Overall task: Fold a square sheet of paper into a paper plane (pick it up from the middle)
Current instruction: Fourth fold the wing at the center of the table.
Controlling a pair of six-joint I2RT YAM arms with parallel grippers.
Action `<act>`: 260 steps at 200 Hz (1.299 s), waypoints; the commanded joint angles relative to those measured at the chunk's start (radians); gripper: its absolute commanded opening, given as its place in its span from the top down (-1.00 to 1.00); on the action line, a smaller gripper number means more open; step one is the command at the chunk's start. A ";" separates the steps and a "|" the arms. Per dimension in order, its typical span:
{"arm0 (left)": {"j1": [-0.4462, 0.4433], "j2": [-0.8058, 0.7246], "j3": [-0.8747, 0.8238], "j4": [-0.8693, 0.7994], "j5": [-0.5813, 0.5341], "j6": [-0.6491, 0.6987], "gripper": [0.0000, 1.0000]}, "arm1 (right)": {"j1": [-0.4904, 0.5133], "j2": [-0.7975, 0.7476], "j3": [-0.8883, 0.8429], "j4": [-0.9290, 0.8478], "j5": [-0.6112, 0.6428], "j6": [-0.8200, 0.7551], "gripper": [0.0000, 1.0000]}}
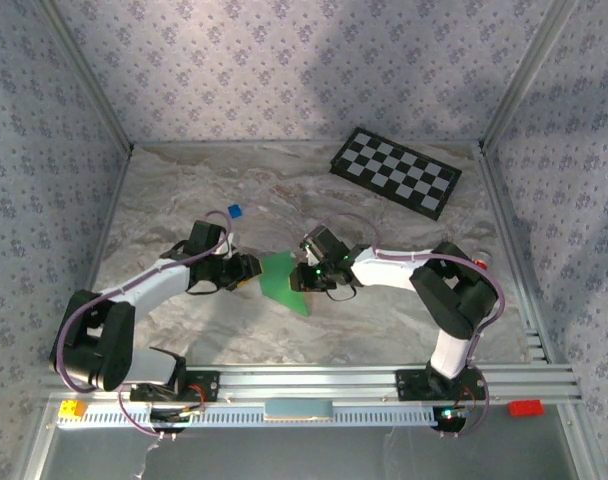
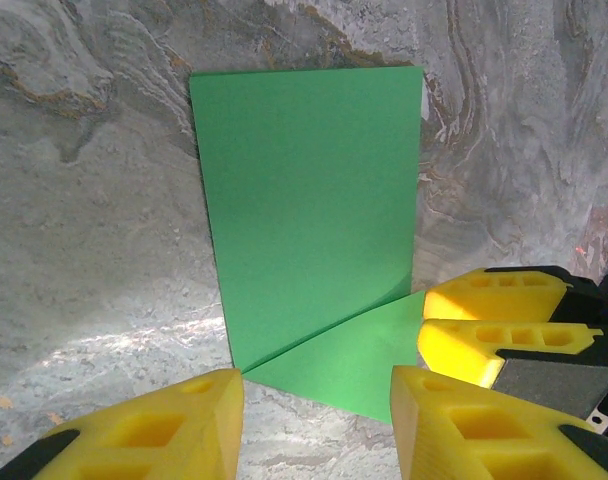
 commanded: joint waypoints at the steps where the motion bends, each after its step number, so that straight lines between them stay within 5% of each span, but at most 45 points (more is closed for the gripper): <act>1: 0.008 0.020 0.025 -0.025 0.024 0.020 0.15 | -0.011 0.014 0.018 -0.029 -0.016 -0.018 0.38; 48: 0.009 0.048 0.041 -0.028 0.049 0.022 0.15 | -0.013 0.027 0.012 0.001 -0.043 -0.012 0.52; 98: 0.009 0.058 0.056 -0.039 0.054 0.027 0.17 | -0.018 -0.023 -0.016 0.024 -0.040 -0.014 0.91; 260: 0.029 0.207 0.121 0.005 0.157 -0.017 -0.02 | -0.053 -0.132 -0.166 0.263 -0.137 0.038 1.00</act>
